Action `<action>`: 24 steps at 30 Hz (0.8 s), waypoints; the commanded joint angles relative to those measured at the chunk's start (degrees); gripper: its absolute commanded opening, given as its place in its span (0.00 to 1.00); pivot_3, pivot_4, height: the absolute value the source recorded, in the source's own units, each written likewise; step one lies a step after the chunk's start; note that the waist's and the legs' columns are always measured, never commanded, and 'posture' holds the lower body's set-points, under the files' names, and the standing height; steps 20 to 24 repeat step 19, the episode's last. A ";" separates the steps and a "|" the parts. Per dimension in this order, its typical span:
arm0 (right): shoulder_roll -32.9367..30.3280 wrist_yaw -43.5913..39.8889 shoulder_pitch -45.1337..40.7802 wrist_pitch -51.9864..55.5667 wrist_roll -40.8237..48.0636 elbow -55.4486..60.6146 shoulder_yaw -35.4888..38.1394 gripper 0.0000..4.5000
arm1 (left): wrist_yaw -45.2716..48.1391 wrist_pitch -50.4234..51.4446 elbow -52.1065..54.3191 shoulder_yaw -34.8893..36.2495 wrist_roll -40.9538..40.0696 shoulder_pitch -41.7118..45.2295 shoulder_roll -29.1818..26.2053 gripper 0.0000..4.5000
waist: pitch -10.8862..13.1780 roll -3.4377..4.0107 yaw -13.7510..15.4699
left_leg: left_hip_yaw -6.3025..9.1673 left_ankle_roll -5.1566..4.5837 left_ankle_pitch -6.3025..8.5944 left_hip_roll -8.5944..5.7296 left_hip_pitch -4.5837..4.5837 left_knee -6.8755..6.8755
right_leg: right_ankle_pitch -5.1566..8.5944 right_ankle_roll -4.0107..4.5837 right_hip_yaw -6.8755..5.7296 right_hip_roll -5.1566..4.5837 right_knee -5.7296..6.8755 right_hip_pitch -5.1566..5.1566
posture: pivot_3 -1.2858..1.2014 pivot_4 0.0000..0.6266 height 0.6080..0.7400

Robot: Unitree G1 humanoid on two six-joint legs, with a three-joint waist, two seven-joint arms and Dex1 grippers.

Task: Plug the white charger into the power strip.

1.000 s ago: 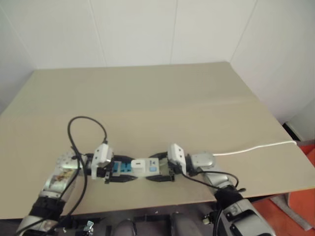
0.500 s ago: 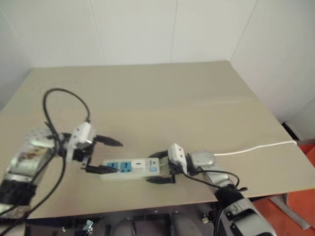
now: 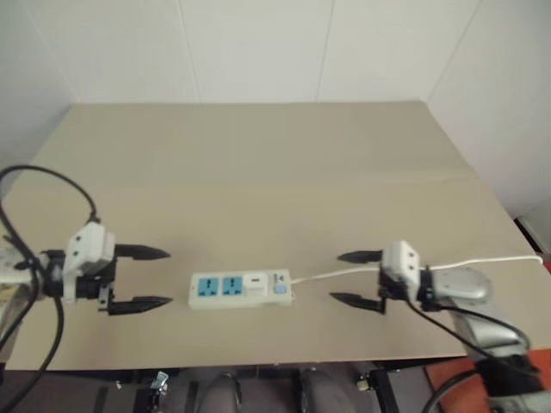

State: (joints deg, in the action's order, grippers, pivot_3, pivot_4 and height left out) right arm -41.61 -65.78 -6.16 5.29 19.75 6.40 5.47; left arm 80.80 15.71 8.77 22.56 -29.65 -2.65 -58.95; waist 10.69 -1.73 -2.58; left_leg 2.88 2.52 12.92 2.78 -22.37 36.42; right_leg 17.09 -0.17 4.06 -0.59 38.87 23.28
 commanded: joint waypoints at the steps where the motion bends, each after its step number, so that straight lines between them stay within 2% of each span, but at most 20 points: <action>1: -2.50 1.08 2.67 1.91 3.46 4.00 5.92 0.99 | -1.77 1.38 2.72 6.10 -0.78 -3.61 -0.32 1.00 | 0.02 0.00 -0.06 | 0.00 0.00 0.00 0.01 0.06 0.00 | 0.06 -0.10 0.01 0.02 0.01 -0.04 | 0.52 0.24 1.00; 7: -5.30 1.70 4.74 2.56 4.28 3.06 10.11 0.99 | -2.96 1.89 3.40 10.02 -0.32 -7.89 -0.46 1.00 | 0.03 0.01 0.00 | -0.05 -0.01 -0.01 0.03 0.17 0.10 | 0.08 -0.13 0.05 0.05 0.04 -0.15 | 0.52 0.24 1.00; 24: -3.86 1.16 3.31 1.68 4.12 1.93 6.78 0.99 | -5.19 5.32 6.28 11.03 -1.15 -10.21 -0.25 1.00 | 0.02 0.01 -0.04 | -0.07 -0.01 -0.01 0.03 0.11 0.15 | 0.06 -0.11 0.08 0.04 0.03 -0.14 | 0.52 0.24 1.00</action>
